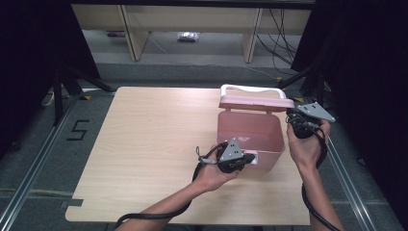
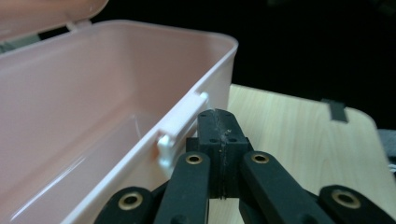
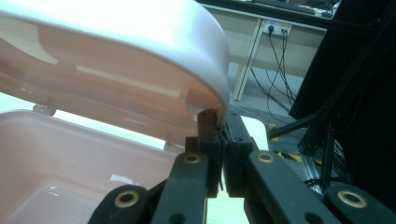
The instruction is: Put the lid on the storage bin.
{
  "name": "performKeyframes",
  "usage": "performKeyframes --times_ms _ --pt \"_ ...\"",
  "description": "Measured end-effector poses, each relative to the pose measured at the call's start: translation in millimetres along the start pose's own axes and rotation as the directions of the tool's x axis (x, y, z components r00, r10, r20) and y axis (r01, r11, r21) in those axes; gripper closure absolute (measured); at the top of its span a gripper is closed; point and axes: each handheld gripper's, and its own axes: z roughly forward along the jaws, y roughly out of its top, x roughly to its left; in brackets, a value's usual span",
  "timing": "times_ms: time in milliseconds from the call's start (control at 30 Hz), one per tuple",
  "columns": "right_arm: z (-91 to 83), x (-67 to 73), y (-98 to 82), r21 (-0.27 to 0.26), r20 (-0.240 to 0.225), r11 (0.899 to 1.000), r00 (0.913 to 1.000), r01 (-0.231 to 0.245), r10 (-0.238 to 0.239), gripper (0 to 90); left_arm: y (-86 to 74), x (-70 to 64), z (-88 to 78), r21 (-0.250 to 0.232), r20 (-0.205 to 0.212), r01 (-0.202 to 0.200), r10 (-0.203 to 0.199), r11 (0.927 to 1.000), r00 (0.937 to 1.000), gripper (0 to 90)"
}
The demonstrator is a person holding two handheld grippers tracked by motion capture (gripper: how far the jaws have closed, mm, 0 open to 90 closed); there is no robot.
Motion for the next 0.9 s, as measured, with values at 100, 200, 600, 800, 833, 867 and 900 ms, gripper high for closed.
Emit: performKeyframes --times_ms 100,200,600,800,833,867,900 --pt "-0.4 2.3 -1.8 -0.006 0.008 1.000 0.9998 -0.020 0.020 88.7 7.8 -1.7 -5.5 -0.037 0.001 0.001 -0.001 0.9993 1.0000 90.0" --pt "-1.4 0.9 -1.7 0.004 0.001 1.000 1.0000 0.005 -0.005 88.7 15.0 1.0 -12.4 -0.060 -0.014 0.009 -0.010 0.9982 0.9999 90.0" --pt "-5.5 4.1 -8.4 -0.007 0.006 1.000 1.0000 -0.001 0.001 88.4 30.2 33.8 -45.4 -0.110 -0.154 0.036 -0.052 0.9933 0.9867 90.0" --pt "-9.0 6.0 -12.7 0.002 -0.004 1.000 0.9998 -0.020 0.020 88.1 32.7 46.9 -57.2 -0.132 -0.187 0.039 -0.064 0.9904 0.9802 90.0" --pt "-8.9 4.4 -13.4 0.004 0.000 1.000 1.0000 0.004 -0.004 88.0 33.5 48.8 -58.8 -0.139 -0.192 0.043 -0.070 0.9893 0.9790 90.0" --pt "-9.3 4.7 -14.2 0.005 0.000 1.000 1.0000 0.007 -0.007 88.0 34.4 51.1 -60.6 -0.142 -0.197 0.040 -0.068 0.9891 0.9780 90.0" --pt "-10.5 6.2 -14.8 0.012 0.001 1.000 0.9999 -0.012 0.012 87.9 35.4 52.9 -62.3 -0.144 -0.204 0.040 -0.069 0.9887 0.9766 90.0"
